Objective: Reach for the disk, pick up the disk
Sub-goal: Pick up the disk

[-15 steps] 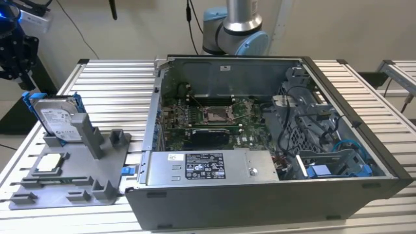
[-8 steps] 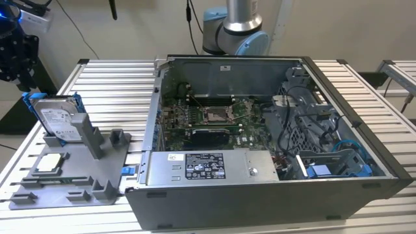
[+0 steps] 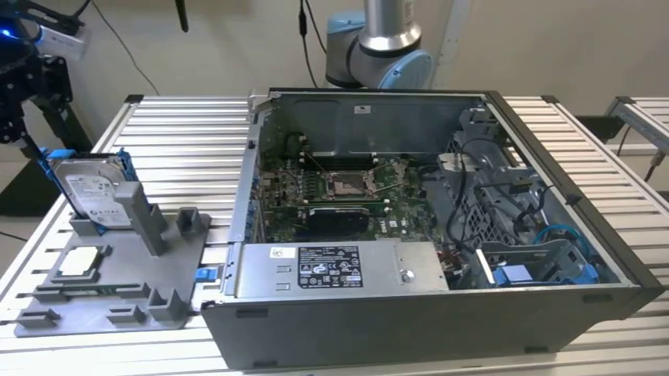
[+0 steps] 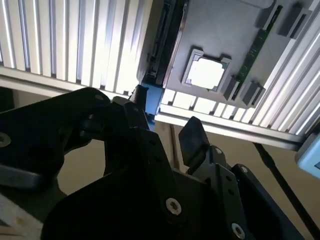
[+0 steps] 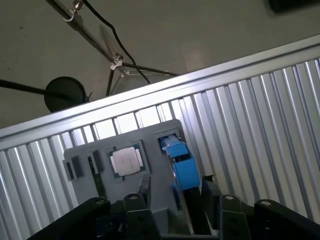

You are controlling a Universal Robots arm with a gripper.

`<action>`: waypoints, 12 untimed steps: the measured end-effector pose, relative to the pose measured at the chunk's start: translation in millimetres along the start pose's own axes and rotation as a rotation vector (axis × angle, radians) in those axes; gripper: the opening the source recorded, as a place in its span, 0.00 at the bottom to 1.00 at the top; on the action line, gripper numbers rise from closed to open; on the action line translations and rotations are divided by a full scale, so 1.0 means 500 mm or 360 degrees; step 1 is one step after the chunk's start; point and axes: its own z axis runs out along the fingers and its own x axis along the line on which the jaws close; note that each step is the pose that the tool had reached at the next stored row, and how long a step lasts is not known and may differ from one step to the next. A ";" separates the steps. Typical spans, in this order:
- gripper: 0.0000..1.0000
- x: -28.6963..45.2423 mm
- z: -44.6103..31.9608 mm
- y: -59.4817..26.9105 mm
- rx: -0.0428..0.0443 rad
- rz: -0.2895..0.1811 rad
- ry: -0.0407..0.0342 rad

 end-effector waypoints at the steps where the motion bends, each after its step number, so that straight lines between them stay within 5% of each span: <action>1: 1.00 -0.001 0.004 0.000 0.0000 -0.0013 0.0000; 6: 1.00 -0.002 0.021 0.000 0.0003 -0.0088 0.0002; 12: 1.00 -0.003 0.023 0.000 0.0003 -0.0096 0.0003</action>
